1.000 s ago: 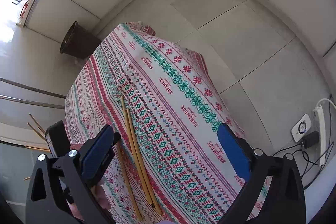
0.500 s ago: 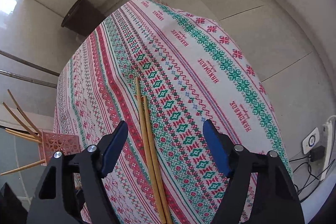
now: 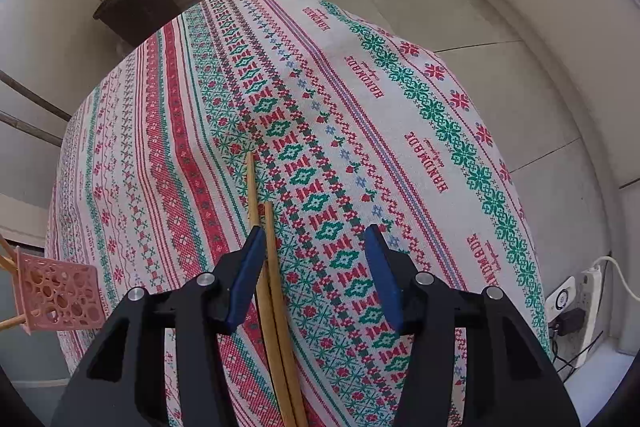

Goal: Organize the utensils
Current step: 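Close the right gripper on a chopstick from the pile while the left gripper holds its chopstick, then carry both held chopsticks up over the pink basket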

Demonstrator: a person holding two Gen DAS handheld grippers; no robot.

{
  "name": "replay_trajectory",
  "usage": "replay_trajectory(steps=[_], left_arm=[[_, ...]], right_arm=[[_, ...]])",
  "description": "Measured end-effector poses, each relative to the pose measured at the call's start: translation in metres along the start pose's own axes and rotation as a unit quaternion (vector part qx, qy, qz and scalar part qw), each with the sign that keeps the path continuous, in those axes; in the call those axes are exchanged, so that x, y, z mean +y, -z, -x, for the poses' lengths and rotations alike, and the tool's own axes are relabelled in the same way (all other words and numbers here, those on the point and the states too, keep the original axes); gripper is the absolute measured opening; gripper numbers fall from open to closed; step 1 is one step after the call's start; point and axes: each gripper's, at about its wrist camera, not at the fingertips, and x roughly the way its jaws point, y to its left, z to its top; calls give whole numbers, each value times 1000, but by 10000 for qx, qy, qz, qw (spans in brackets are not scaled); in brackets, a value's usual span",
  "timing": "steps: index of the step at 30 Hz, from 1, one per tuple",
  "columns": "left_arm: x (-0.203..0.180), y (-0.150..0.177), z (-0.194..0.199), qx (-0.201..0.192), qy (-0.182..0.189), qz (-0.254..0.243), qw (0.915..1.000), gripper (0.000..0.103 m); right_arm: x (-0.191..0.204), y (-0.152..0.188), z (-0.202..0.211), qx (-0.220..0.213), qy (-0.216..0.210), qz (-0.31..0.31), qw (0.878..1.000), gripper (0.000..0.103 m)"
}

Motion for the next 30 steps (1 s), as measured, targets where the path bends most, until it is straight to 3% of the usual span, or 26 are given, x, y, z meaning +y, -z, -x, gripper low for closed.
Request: replay_trajectory(steps=[7,10,13,15,20,24,26,27,28,29,30], left_arm=[[7,3,6,-41,19,27,10000,4],[9,4,9,-57,-3,19,10000,4],[11,4,8,-93,76,41,9999,4],[13,3,9,-113,203,79,9997,4],[14,2,20,-308,535,88,9981,5],[12,5,26,-381,542,-14,9978,5],[10,6,20,-155,590,-159,9980,5],[5,8,11,166,653,-352,9971,9],[2,11,0,421,623,-434,9962,19],[1,13,-14,524,397,-321,9973,28],[0,15,-27,645,206,-284,9973,30]], right_arm=[[25,4,-8,-246,695,506,9960,53],[28,7,-9,-399,766,668,9940,49],[18,9,-3,-371,165,465,9981,5],[5,9,2,-367,-387,91,9985,5],[-3,15,51,-1016,-757,160,9918,5],[-7,29,96,-1287,-1090,308,9852,5],[-10,35,113,-1276,-1244,333,9834,5],[-13,39,120,-1268,-1331,323,9824,5],[-12,42,126,-1272,-1389,322,9816,5],[-15,46,134,-1305,-1435,323,9805,5],[-18,49,141,-1367,-1476,326,9790,5]])
